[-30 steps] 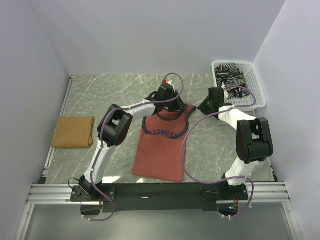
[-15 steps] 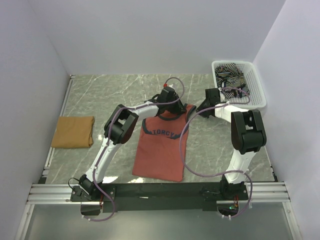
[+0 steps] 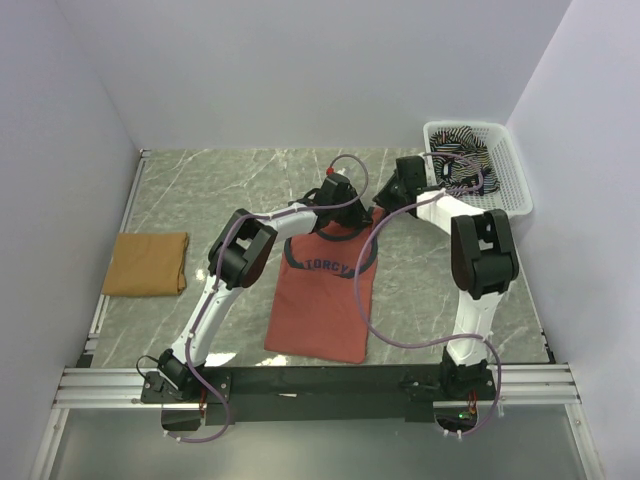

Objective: Fold and stack the tank tops

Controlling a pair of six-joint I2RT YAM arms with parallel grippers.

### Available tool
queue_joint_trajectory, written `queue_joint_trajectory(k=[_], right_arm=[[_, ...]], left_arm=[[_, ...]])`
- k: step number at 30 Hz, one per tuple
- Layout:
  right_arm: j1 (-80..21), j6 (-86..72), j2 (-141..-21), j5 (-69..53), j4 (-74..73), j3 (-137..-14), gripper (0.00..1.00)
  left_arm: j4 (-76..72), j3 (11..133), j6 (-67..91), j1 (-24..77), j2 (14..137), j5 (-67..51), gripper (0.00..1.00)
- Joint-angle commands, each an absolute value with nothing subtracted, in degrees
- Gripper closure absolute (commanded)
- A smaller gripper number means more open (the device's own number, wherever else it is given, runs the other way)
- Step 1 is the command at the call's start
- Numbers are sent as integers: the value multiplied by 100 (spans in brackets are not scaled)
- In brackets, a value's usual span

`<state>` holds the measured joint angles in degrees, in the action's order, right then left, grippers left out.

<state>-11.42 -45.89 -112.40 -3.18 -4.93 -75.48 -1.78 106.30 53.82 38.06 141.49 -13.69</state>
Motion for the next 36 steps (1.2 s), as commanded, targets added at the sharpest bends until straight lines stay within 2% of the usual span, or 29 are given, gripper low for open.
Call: queue_joint_trajectory(k=[1, 8, 11, 14, 15, 18, 22, 23, 24, 27, 29, 32, 33, 35, 36], right_arm=[[-1309, -4710, -11426, -369, -422, -7770, 75], [-1327, -4711, -11593, -492, -405, -7796, 77], [-1310, -4536, -11400, -527, -343, -7804, 76], [-1292, -4290, -11233, -615, -552, -8084, 73], [-1283, -4246, -11172, -624, -615, -8164, 69], [-1275, -4087, -10987, -677, -764, -8349, 61], [-1301, -3973, -10741, -633, -975, -8411, 58], [-1318, -3955, -10723, -563, -1150, -8472, 58], [-1379, -3920, -10697, -545, -1204, -8473, 58], [-1660, -3832, -10635, -658, -1196, -8332, 59], [-1897, -3771, -10774, -668, -1274, -8471, 60], [-2328, -3770, -11282, -764, -1397, -9032, 66], [-2407, -3805, -11433, -843, -1424, -9200, 74], [-2548, -3990, -11732, -1124, -1442, -9578, 80], [-2584, -4069, -11994, -1247, -1302, -9667, 84]], left_arm=[[-158, 10723, 5326, 3815, 14265, -1371, 84], [-412, 10433, 5326, 3797, 14037, -1555, 83], [-702, 10231, 5265, 3736, 13791, -1748, 79], [-993, 10064, 5238, 3639, 13484, -1941, 68], [-1071, 9933, 5230, 3569, 13395, -2003, 62], [-1327, 9626, 5291, 3367, 12965, -2092, 52], [-1476, 9142, 5344, 3050, 12289, -2004, 50], [-1294, 9071, 5326, 2989, 12043, -1934, 50], [-1005, 9036, 5300, 2884, 11919, -1533, 55], [304, 8765, 5194, 2699, 11374, -487, 62], [579, 8500, 5317, 2558, 11005, 296, 66], [773, 8069, 5344, 2207, 10907, 546, 73], [843, 8103, 5318, 2015, 10986, 467, 78], [1089, 8200, 5186, 1864, 11328, 212, 84], [1142, 8305, 5133, 1724, 11451, 72, 90]])
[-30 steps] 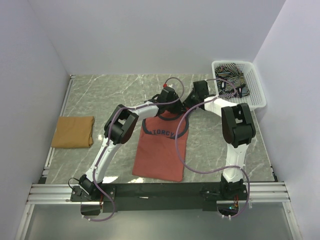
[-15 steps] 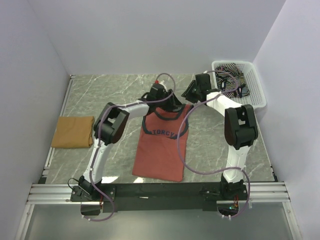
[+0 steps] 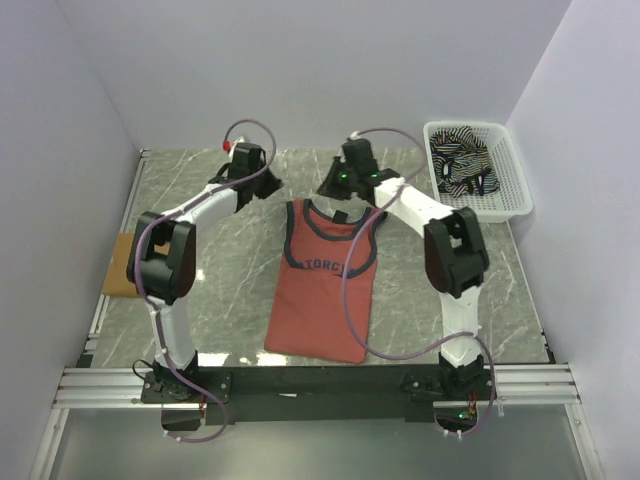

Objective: Fold and stack the tank tops

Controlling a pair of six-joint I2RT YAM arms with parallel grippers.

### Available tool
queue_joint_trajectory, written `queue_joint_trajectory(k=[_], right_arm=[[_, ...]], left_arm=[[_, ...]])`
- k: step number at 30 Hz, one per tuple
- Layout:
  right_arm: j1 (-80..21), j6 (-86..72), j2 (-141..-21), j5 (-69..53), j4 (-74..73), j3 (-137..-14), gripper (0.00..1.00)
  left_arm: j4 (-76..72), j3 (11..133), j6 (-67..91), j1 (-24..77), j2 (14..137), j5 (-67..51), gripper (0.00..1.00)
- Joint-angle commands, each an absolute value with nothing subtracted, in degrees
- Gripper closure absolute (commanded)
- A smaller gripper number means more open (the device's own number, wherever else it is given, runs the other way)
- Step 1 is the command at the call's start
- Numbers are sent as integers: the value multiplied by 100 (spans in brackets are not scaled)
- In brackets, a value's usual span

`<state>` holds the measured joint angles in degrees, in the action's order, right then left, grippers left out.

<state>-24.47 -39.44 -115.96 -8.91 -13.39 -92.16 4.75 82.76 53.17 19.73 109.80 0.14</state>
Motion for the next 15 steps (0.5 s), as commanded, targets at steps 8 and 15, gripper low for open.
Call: queue_joint_trajectory(k=[8, 15], right_arm=[[-2944, -4719, -13270, -1793, -1159, -10695, 90], [-2962, -4878, -13341, -1476, -1010, -10590, 92]], left_arm=[[1083, 8297, 4913, 1547, 12155, -422, 99], [836, 8490, 4860, 1547, 12638, -1107, 96]])
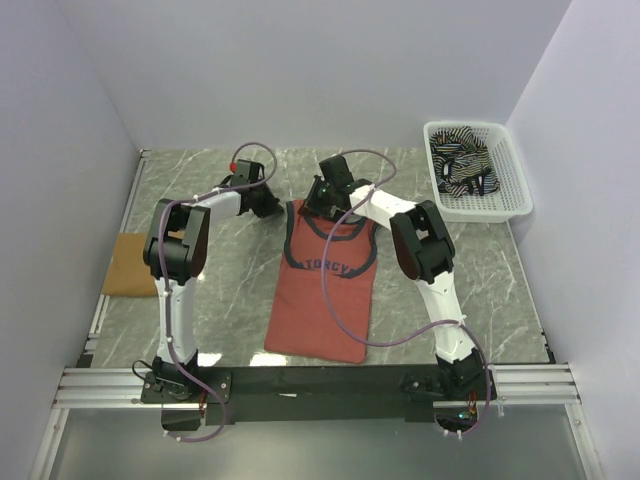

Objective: Fold and stack the tank tops

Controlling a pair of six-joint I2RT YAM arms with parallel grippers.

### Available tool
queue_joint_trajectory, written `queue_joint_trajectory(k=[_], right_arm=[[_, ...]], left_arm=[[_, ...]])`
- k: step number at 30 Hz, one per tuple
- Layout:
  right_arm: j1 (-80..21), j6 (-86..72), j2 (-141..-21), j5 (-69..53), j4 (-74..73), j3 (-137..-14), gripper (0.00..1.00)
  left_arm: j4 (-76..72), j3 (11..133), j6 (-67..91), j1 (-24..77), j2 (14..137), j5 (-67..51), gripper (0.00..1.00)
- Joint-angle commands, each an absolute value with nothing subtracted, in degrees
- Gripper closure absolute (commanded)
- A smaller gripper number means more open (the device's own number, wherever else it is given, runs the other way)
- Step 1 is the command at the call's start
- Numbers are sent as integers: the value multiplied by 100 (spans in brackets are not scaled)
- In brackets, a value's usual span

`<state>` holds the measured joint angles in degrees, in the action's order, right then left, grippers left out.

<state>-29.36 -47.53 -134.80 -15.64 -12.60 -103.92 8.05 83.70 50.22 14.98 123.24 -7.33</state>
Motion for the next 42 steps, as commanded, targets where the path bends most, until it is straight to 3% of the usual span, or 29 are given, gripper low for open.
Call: queue_joint_trajectory(k=[1, 11, 17, 23, 28, 32, 35, 42], right_arm=[[-2953, -4861, -13411, -1468, -1080, -10687, 92], [-2936, -4939, -14088, -1459, -1643, -11548, 94], [-2857, -5001, -13747, -1529, -1196, -11084, 95], [-2769, -4834, -12956, -1530, -492, -10556, 76], [-2707, -4860, -12482, -1319, -597, -10346, 72], [-2698, -4948, -12401, -1152, -834, -10213, 80], [-2707, -5001, -12550, -1186, -1028, -10257, 96], [-2804, -4966, -12981, -1178, -1257, -10424, 100]], left_arm=[[791, 8508, 4869, 1547, 12708, -1229, 96], [106, 8491, 5124, 1556, 12692, -1871, 88], [-184, 8481, 5291, 1564, 12507, -2065, 87], [-255, 8429, 5326, 1564, 12560, -2136, 89], [-378, 8411, 5370, 1564, 12621, -2180, 90], [-483, 8437, 5431, 1564, 12648, -2267, 91], [-571, 8429, 5467, 1556, 12630, -2276, 91], [-738, 8464, 5546, 1556, 12560, -2347, 94]])
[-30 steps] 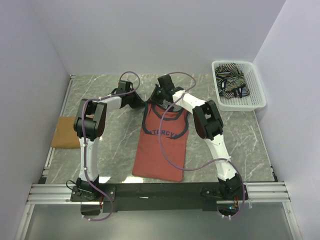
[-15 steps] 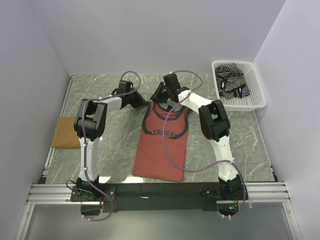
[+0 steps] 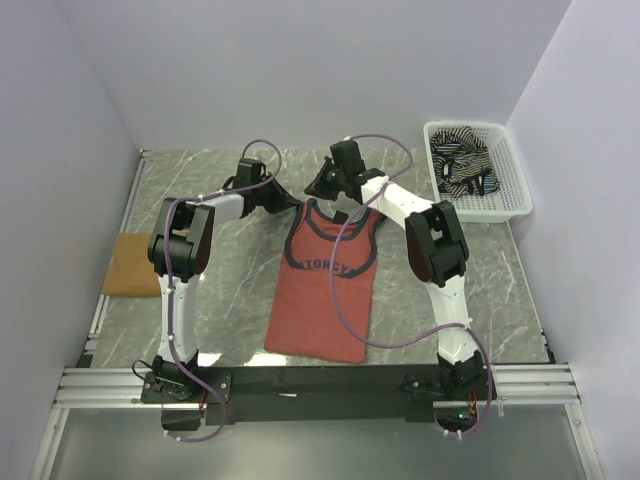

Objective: Fold and stack the tank tops

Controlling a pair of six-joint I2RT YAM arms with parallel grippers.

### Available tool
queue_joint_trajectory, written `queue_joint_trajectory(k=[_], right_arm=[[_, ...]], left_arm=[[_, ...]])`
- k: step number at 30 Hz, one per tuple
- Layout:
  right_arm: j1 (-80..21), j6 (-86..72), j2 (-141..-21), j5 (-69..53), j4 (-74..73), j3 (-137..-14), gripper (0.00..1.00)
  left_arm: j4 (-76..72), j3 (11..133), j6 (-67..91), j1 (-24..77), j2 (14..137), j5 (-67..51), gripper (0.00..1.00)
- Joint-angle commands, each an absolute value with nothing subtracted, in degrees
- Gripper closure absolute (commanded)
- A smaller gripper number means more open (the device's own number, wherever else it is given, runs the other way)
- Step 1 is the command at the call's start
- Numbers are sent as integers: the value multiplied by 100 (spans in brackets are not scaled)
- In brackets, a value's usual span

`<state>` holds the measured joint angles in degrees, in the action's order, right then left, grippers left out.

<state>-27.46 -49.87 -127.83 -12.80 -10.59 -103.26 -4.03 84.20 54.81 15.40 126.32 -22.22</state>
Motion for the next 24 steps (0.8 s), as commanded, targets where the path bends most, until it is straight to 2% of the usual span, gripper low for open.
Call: queue_joint_trajectory(k=[1, 11, 16, 22, 24], right_arm=[[-2804, -4975, -13016, -1160, -1248, -10406, 100], [-2821, -4992, -13157, -1204, -1239, -10388, 100], [-2891, -4992, -13544, -1239, -1512, -10802, 100], [-2892, -5027, -13693, -1169, -1503, -10801, 100], [-2874, -5019, -13755, -1195, -1503, -10863, 100]], left_arm=[[-773, 8386, 5563, 1547, 12507, -2338, 94], [-659, 8526, 5511, 1547, 12384, -2311, 92], [-650, 8561, 5458, 1538, 12480, -2434, 91], [-826, 8499, 5440, 1538, 12445, -2496, 74], [-739, 8595, 5388, 1538, 12480, -2461, 72]])
